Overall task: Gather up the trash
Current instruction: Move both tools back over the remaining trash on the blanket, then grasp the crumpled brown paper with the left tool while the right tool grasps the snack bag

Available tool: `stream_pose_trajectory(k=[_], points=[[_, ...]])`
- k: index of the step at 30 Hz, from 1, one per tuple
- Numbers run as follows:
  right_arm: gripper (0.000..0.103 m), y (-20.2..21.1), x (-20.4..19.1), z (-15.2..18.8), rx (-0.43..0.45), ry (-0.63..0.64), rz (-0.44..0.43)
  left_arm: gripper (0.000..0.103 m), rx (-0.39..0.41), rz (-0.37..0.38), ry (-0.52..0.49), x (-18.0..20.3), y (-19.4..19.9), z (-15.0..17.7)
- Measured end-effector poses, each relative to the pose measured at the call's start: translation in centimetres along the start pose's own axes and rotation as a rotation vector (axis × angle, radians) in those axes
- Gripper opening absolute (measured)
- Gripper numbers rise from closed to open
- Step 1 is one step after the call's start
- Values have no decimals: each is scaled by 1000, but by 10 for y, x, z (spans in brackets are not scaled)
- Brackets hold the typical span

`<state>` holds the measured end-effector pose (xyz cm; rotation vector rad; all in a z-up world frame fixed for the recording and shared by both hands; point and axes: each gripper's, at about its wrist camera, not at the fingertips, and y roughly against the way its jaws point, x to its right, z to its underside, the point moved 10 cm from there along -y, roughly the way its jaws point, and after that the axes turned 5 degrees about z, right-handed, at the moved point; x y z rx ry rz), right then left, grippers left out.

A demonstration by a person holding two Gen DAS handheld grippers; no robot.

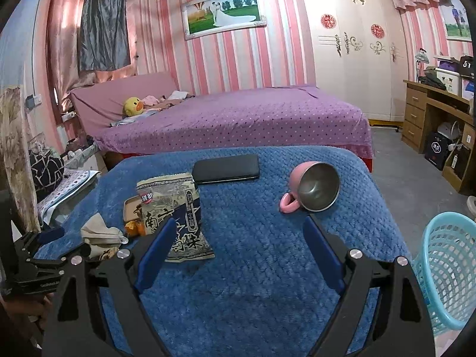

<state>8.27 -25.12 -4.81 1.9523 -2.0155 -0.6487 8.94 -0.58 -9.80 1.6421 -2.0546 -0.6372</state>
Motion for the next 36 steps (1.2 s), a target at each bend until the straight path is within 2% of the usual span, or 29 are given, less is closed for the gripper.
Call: stream_pose_trajectory(k=[11, 15, 21, 24, 30, 33, 36], points=[[86, -6, -5, 4, -23, 5, 6, 95, -27, 39, 32, -11, -9, 13], [86, -7, -8, 5, -26, 4, 6, 95, -6, 80, 33, -2, -6, 9], [86, -13, -18, 8, -38, 17, -1, 94, -47, 90, -36, 22, -20, 16], [86, -16, -24, 10, -47, 21, -5, 91, -72, 96, -18, 23, -28, 19], [87, -26, -33, 15, -69, 30, -11, 77, -149, 97, -30, 28, -52, 30], [87, -36, -38, 20, -98, 30, -17, 40, -162, 100, -54, 32, -59, 32], [87, -45, -48, 28, -127, 36, -33, 40, -112, 110, -4, 26, -48, 19]])
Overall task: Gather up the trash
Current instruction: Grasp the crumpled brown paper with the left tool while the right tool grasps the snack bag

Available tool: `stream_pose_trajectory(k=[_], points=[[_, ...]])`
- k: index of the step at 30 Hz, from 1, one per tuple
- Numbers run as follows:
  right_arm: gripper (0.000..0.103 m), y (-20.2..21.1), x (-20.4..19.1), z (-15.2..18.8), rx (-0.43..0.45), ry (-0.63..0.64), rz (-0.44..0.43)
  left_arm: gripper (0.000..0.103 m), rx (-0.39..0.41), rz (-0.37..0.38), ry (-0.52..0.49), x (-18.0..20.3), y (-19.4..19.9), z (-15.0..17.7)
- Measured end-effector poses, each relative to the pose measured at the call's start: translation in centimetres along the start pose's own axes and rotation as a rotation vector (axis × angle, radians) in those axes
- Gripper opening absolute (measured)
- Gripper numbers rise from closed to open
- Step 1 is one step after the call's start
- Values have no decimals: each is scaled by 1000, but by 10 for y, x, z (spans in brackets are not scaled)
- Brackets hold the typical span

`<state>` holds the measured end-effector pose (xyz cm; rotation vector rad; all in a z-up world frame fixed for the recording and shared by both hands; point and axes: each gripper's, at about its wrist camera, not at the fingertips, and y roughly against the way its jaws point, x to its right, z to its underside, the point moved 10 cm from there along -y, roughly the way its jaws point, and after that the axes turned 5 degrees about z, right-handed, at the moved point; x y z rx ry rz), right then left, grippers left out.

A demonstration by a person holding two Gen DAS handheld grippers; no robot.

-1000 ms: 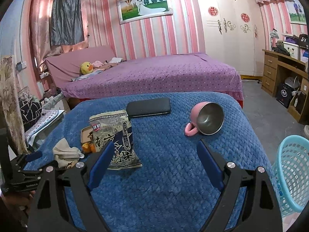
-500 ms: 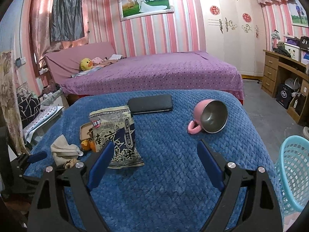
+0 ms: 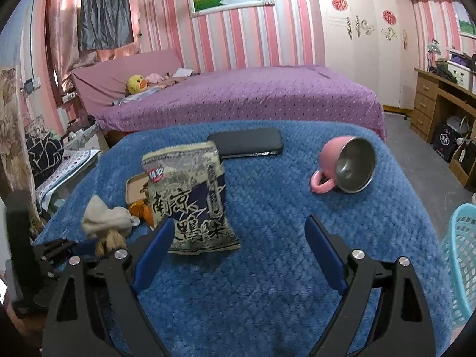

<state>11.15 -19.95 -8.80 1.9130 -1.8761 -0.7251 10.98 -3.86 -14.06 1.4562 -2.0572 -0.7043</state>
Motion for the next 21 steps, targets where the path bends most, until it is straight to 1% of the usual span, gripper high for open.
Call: stream_pose_trajectory(k=[2, 4, 8, 10, 13, 18, 21], points=[[87, -6, -8, 4, -18, 12, -15, 40, 59, 4, 30, -6, 15, -11], [87, -14, -21, 9, -40, 33, -33, 40, 126, -20, 59, -17, 32, -23], [87, -33, -43, 17, -77, 74, -39, 40, 183, -41, 101, -31, 49, -31], [87, -41, -52, 18, -76, 85, -24, 40, 187, -45, 104, -32, 50, -32], [87, -52, -62, 21, -93, 95, -26, 40, 189, -48, 104, -34, 52, -33], [87, -67, -68, 21, -107, 88, 8, 40, 186, -42, 99, -33, 52, -34], [87, -74, -66, 20, -115, 72, 37, 40, 186, -37, 98, -33, 51, -34]])
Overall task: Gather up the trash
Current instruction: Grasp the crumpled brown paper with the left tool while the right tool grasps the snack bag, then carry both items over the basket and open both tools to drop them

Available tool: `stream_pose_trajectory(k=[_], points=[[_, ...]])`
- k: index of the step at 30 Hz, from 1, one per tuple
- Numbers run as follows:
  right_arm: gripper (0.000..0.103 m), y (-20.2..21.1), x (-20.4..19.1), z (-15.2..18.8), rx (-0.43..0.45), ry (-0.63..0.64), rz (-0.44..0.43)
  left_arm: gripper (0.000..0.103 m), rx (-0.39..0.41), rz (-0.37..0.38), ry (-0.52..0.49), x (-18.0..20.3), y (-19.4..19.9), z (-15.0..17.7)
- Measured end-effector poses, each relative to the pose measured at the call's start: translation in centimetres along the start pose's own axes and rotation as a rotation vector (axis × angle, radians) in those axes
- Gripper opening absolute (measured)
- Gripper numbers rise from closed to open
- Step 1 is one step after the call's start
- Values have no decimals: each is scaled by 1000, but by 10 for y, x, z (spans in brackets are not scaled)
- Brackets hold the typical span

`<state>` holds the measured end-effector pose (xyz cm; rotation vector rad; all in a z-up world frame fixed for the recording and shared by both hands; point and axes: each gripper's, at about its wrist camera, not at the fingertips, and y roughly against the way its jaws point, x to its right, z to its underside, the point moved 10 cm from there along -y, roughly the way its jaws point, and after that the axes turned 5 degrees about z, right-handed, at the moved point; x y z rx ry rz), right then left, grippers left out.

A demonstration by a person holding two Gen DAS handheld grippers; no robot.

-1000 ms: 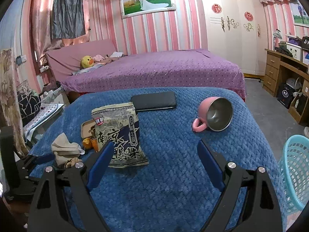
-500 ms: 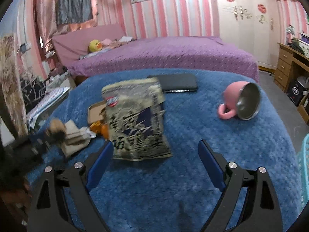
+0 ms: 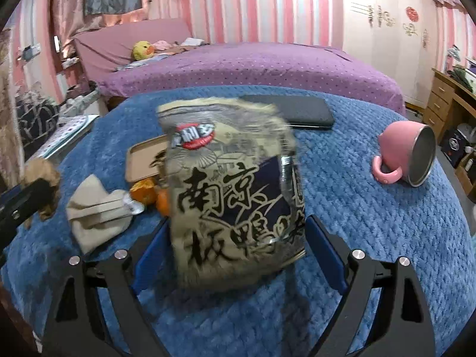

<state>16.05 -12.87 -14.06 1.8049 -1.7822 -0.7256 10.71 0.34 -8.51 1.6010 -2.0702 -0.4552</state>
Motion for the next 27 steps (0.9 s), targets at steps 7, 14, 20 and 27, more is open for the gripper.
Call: stream_pose_trajectory(k=[7, 14, 20, 27], points=[[86, -4, 4, 2, -24, -16, -27, 40, 1, 2, 0, 1, 0, 0], [23, 6, 21, 7, -36, 1, -37, 40, 9, 4, 7, 0, -2, -1], [20, 41, 37, -3, 54, -16, -65, 40, 17, 12, -8, 8, 1, -4], [20, 81, 59, -13, 140, -65, -124, 40, 39, 41, -16, 28, 6, -11]])
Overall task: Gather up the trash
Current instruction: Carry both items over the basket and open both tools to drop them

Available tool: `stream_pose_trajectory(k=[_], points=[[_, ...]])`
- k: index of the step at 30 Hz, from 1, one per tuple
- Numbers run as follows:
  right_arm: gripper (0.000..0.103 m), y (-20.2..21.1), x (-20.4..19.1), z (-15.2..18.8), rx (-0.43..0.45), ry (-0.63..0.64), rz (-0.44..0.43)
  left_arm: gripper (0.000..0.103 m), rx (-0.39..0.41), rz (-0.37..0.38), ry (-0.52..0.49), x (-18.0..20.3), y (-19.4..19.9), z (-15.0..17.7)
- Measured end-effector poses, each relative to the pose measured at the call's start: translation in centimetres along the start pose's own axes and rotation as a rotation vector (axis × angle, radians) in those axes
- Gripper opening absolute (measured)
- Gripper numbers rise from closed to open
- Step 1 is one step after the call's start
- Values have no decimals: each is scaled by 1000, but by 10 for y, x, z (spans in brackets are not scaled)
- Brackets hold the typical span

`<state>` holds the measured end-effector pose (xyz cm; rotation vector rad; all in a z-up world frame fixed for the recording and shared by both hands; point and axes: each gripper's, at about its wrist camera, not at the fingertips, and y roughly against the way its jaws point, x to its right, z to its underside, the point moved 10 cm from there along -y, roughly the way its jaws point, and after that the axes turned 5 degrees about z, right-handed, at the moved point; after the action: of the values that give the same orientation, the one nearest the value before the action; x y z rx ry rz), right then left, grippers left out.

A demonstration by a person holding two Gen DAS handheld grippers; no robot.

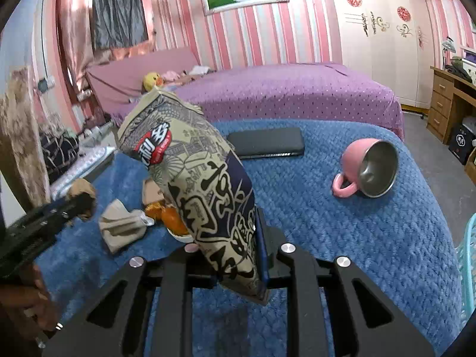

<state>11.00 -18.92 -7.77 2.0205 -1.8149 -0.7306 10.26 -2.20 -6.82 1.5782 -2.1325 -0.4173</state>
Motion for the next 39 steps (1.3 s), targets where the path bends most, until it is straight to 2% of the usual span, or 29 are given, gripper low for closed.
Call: stream_pose_trajectory(k=[11, 28, 39], points=[[20, 33, 37, -7, 50, -9, 14, 40, 10, 71, -52, 61, -4, -5], [20, 86, 136, -7, 104, -93, 109, 40, 4, 164, -97, 145, -18, -7], [20, 111, 212, 3, 118, -173, 208, 40, 26, 263, -143, 229, -22, -7]])
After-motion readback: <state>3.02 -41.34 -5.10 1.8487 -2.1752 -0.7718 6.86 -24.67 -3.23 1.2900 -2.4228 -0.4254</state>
